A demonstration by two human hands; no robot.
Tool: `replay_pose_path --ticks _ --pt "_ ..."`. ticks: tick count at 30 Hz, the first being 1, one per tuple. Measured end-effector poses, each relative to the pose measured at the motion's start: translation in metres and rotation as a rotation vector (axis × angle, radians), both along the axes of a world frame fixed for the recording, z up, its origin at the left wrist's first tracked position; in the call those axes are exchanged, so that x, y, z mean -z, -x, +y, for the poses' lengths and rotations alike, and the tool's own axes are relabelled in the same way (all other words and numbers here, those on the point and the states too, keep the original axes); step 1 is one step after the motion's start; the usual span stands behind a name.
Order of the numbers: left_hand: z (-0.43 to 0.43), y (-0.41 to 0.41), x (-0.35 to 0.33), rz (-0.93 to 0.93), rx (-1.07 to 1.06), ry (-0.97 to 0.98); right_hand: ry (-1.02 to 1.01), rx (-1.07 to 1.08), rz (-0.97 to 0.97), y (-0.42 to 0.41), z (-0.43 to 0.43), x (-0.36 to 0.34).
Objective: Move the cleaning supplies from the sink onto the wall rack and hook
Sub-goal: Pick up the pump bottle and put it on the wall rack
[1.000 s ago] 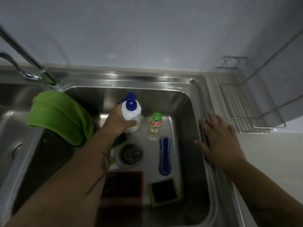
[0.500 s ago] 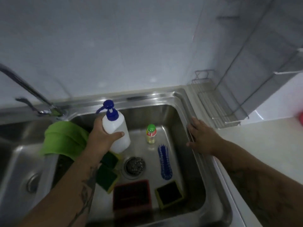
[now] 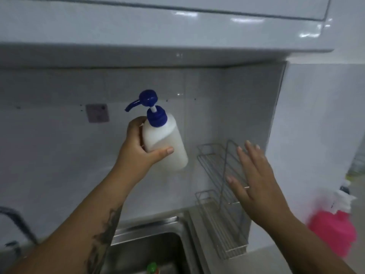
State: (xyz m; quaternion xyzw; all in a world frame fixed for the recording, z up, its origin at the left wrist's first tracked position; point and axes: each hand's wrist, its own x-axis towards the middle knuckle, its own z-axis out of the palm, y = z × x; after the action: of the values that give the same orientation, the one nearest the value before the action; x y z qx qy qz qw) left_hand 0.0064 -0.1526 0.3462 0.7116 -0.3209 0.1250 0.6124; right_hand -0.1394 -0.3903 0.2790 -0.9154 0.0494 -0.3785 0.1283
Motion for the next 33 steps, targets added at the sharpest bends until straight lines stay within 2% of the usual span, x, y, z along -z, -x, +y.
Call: replay_pose_path --ticks 3,7,12,18,24,29,33 --pt "-0.052 0.001 -0.022 -0.034 0.070 0.009 0.080 0.117 0.018 -0.013 -0.021 0.015" --pt "-0.109 -0.011 -0.023 -0.051 0.092 -0.015 0.134 0.110 0.041 -0.036 -0.040 0.036" --pt "-0.154 -0.048 -0.019 -0.012 0.097 -0.011 0.118 0.116 -0.107 -0.056 -0.048 0.055" --pt "-0.189 -0.096 -0.001 0.070 0.171 -0.099 0.159 0.146 -0.277 -0.067 -0.051 0.066" --pt "-0.215 -0.123 0.029 0.031 0.172 -0.201 0.211 0.166 -0.359 -0.072 -0.053 0.069" --pt "-0.226 -0.131 0.031 -0.085 0.134 -0.239 0.218 0.167 -0.353 -0.072 -0.052 0.068" --pt "-0.220 -0.121 0.030 -0.024 0.126 -0.278 0.200 0.147 -0.281 -0.067 -0.051 0.064"
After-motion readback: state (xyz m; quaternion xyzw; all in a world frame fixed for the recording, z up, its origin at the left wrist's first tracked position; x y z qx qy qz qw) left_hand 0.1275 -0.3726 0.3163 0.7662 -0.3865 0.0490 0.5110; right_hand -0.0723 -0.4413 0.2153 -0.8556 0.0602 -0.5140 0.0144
